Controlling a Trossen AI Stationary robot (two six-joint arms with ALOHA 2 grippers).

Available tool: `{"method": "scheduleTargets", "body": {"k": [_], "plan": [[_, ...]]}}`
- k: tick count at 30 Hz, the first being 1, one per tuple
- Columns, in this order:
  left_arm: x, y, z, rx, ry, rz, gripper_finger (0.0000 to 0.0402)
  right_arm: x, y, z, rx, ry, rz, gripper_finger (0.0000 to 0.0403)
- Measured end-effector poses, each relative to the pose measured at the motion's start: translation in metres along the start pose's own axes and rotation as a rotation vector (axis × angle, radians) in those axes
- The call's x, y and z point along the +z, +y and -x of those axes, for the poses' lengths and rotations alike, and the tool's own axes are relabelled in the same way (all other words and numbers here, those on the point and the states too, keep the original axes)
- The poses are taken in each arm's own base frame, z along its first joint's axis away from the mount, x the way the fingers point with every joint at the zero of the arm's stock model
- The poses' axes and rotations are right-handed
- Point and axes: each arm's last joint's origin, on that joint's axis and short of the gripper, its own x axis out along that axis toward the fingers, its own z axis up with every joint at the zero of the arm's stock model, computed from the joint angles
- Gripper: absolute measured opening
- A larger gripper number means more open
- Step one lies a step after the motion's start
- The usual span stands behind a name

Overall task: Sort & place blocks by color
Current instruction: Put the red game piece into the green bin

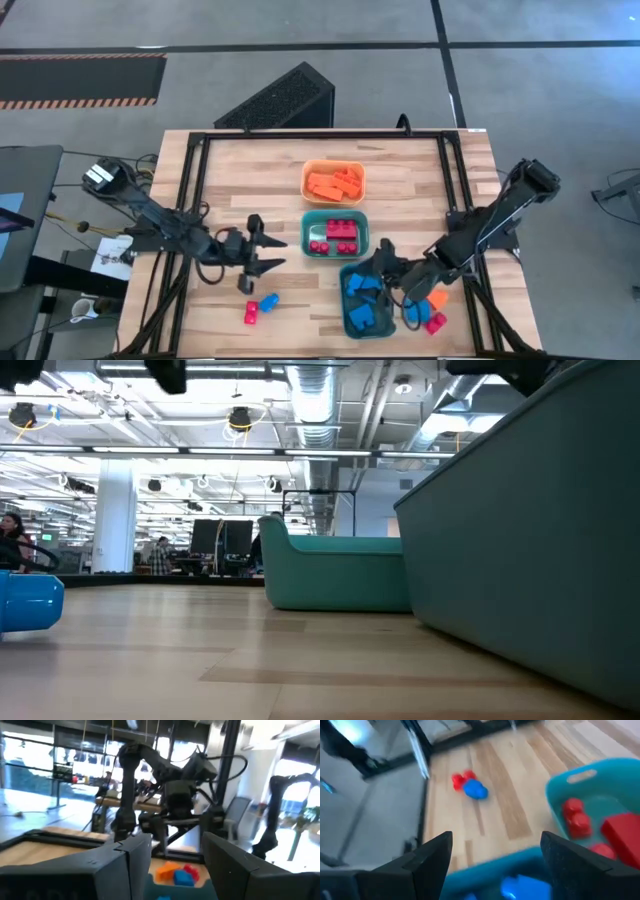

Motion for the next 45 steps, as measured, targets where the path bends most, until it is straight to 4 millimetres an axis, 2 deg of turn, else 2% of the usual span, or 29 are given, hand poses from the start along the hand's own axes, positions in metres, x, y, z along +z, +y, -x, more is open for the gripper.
{"method": "scheduleTargets", "body": {"k": [3, 6, 8, 11, 16, 20, 27, 31, 34, 40, 45], "plan": [[-0.009, 0.006, 0.014, -0.012, -0.021, 0.04, 0.0164, 0.016, -0.001, 0.011, -0.115, 0.114, -0.011, 0.0324], [-0.012, 0.006, 0.018, -0.023, -0.023, 0.047, 0.0164, 0.029, 0.0, 0.018, -0.211, 0.242, -0.015, 0.0324], [-0.012, 0.005, 0.019, -0.03, -0.018, 0.038, 0.0164, 0.031, 0.002, 0.022, -0.237, 0.335, 0.015, 0.0324], [-0.012, 0.004, 0.02, -0.04, -0.018, 0.031, 0.0164, 0.028, 0.011, 0.027, -0.182, 0.429, 0.021, 0.0324], [-0.013, 0.004, 0.02, -0.044, -0.011, 0.023, 0.0164, -0.001, 0.02, 0.025, -0.124, 0.651, -0.036, 0.0324], [-0.013, 0.003, 0.02, -0.049, -0.004, 0.042, 0.0164, -0.023, 0.035, 0.031, -0.097, 0.771, -0.047, 0.0321], [-0.015, 0.003, 0.02, -0.049, 0.009, 0.05, 0.0164, -0.086, 0.063, 0.038, -0.119, 1.031, -0.008, 0.0302], [-0.016, 0.003, 0.02, -0.048, 0.019, 0.053, 0.0164, -0.12, 0.07, 0.038, -0.168, 1.176, 0.03, 0.0301], [-0.016, 0.003, 0.02, -0.048, 0.024, 0.051, 0.0164, -0.138, 0.071, 0.036, -0.204, 1.226, 0.079, 0.0301], [-0.016, 0.003, 0.02, -0.047, 0.024, 0.053, 0.0164, -0.154, 0.065, 0.033, -0.304, 1.281, 0.158, 0.0302], [-0.018, 0.003, 0.02, -0.045, 0.038, 0.053, 0.0164, -0.152, 0.062, 0.036, -0.327, 1.291, 0.167, 0.0302]]}}
